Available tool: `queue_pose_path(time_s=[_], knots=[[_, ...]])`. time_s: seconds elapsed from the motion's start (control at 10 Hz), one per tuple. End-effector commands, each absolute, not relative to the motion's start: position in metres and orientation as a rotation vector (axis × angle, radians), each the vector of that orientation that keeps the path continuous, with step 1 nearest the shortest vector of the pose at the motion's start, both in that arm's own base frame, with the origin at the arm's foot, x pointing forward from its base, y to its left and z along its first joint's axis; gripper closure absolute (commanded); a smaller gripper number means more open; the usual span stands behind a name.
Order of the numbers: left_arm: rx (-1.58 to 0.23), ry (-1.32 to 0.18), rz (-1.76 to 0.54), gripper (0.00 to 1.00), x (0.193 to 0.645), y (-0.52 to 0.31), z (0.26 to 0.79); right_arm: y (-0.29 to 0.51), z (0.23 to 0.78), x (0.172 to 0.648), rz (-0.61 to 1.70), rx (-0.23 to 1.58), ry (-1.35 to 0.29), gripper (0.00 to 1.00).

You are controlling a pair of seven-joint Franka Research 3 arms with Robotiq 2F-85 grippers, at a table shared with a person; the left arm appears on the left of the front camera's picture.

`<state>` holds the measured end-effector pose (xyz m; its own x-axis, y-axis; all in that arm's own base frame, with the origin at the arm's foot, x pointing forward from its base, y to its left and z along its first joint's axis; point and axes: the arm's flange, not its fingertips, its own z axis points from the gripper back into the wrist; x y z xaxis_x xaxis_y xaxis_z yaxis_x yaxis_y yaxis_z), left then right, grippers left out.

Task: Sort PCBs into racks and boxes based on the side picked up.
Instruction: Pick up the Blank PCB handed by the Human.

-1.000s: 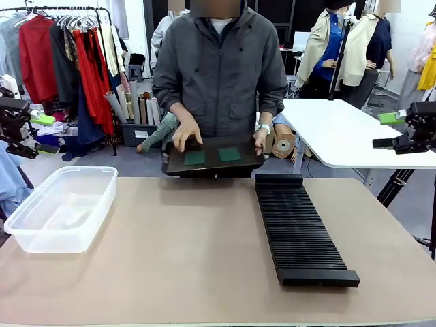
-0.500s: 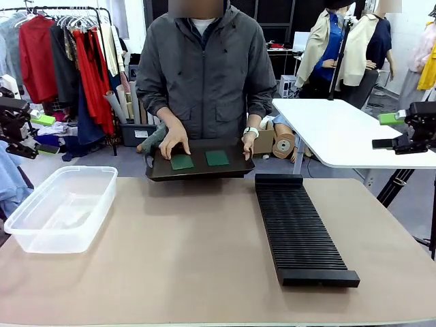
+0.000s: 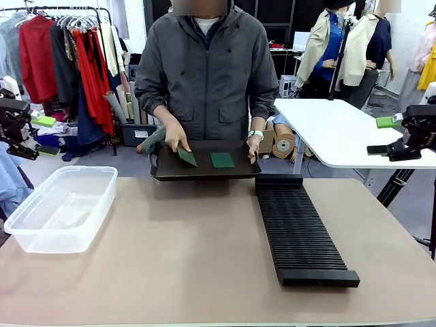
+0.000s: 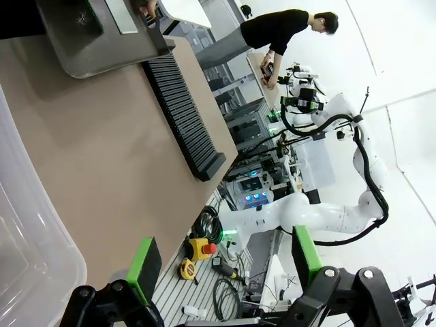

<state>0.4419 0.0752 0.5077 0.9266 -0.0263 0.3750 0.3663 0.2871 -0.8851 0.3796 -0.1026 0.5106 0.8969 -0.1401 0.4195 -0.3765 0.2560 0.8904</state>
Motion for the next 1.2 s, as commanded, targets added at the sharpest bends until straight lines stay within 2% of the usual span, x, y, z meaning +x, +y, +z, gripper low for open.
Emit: queue_pose_path(time_s=[0.0, 0.1, 0.2, 1.1], knots=[[-1.29, -0.3, -0.273, 0.0, 0.446, 0.078, 0.509, -0.11, 0.521, 0.386, 0.129, 1.361, -0.419, 0.0], [-1.309, -0.295, -0.275, 0.0, 0.446, 0.08, 0.509, -0.111, 0.52, 0.388, 0.13, 1.355, -0.375, 0.0], [-1.323, -0.288, -0.285, 0.0, 0.447, 0.082, 0.51, -0.104, 0.511, 0.382, 0.153, 1.329, -0.439, 0.0], [-1.382, -0.314, -0.32, 0.0, 0.459, 0.065, 0.499, -0.104, 0.511, 0.382, 0.153, 1.329, -0.439, 0.0]])
